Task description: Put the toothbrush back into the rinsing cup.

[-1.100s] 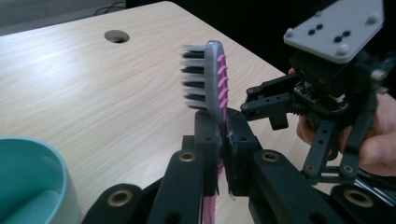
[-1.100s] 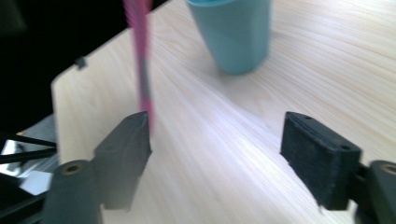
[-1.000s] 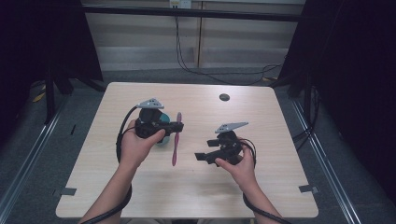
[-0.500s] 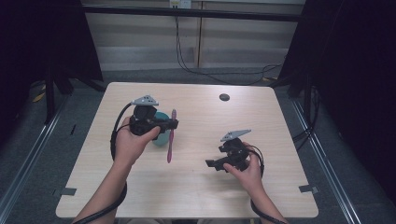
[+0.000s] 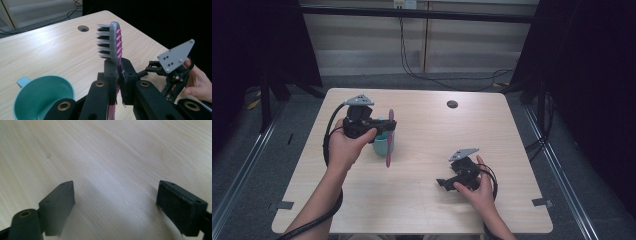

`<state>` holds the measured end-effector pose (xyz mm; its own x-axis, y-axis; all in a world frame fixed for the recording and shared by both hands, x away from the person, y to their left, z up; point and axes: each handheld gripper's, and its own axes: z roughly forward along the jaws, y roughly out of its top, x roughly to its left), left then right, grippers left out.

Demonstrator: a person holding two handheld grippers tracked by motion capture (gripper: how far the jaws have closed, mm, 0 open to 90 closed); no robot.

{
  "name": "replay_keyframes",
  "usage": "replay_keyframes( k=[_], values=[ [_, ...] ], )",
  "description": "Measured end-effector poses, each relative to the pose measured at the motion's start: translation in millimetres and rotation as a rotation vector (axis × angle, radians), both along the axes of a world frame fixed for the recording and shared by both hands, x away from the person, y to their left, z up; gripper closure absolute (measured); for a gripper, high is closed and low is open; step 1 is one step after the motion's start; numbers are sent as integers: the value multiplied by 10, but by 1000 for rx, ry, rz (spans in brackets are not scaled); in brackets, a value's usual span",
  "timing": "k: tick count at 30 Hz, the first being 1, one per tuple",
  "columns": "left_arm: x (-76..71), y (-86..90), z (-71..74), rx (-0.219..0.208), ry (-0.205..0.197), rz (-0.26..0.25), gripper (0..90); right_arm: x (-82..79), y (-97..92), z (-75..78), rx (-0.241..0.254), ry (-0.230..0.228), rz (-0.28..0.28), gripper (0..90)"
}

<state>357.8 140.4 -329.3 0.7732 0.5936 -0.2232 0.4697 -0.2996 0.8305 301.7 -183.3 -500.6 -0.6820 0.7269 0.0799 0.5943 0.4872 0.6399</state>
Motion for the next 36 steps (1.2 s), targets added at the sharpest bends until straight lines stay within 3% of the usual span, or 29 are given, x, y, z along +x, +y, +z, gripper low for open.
replay_keyframes(
  k=[5, 8, 21, 29, 36],
  values=[
    [27, 12, 55, -11, -6, 15, 856, -46, -23, -37, 13, -43, 12, 135],
    [48, 9, 88, -13, -11, 20, 856, -78, -8, -58, -3, -70, 21, 123],
    [168, 47, 181, -11, -39, 72, 856, -136, -53, -111, 32, -118, 7, 118],
    [237, 59, 221, -5, -58, 92, 855, -127, -48, -112, 34, -118, 6, 117],
    [308, 94, 267, -27, -59, 114, 855, -127, -48, -112, 34, -118, 5, 118]
  ],
)
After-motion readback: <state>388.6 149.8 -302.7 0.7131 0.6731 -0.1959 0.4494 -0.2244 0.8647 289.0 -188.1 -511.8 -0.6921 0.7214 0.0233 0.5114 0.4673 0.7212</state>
